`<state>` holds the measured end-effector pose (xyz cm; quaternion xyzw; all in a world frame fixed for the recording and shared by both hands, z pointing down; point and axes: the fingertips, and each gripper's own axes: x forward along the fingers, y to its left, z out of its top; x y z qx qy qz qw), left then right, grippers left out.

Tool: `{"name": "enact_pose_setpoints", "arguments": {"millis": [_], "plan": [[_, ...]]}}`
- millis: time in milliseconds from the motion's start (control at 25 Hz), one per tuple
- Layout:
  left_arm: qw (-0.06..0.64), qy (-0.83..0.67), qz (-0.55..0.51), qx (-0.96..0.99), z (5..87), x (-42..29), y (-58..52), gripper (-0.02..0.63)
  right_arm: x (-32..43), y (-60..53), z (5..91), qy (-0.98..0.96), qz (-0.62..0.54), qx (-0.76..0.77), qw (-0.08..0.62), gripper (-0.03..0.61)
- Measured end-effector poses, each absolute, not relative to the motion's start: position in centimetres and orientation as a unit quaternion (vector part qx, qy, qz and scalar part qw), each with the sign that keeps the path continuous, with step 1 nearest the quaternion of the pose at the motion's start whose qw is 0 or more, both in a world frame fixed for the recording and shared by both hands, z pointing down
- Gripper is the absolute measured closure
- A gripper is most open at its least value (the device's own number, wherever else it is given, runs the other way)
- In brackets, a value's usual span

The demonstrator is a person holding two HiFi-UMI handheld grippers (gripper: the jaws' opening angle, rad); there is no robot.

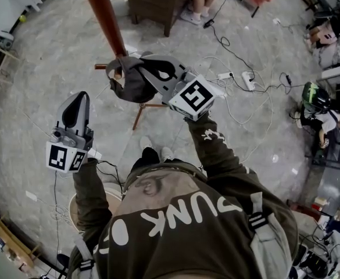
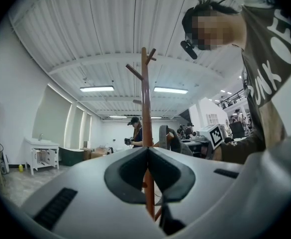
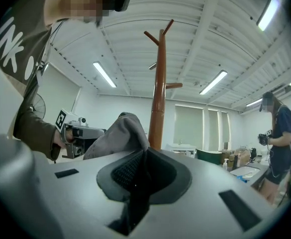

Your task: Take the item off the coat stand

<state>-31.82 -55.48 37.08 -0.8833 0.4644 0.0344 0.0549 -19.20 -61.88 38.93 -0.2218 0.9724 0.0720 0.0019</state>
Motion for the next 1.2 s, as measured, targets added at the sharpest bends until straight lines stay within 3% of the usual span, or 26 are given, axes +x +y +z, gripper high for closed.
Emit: {"name": "enact_pose_setpoints", "arguments": {"millis": [600, 1200], "plan": [[0.09, 0.479, 0.037, -0.872, 34.2, -28.1, -49.1, 0.609, -16.1, -55.8, 34.9, 0.973, 0.099, -0.204, 0.031, 0.543], [0.088, 0.503, 0.025, -0.86, 34.7, -25.3, -40.2, 0.609, -12.8, -47.9, 37.4, 0.977, 0.076, -0.197, 0.029, 0.543]]}}
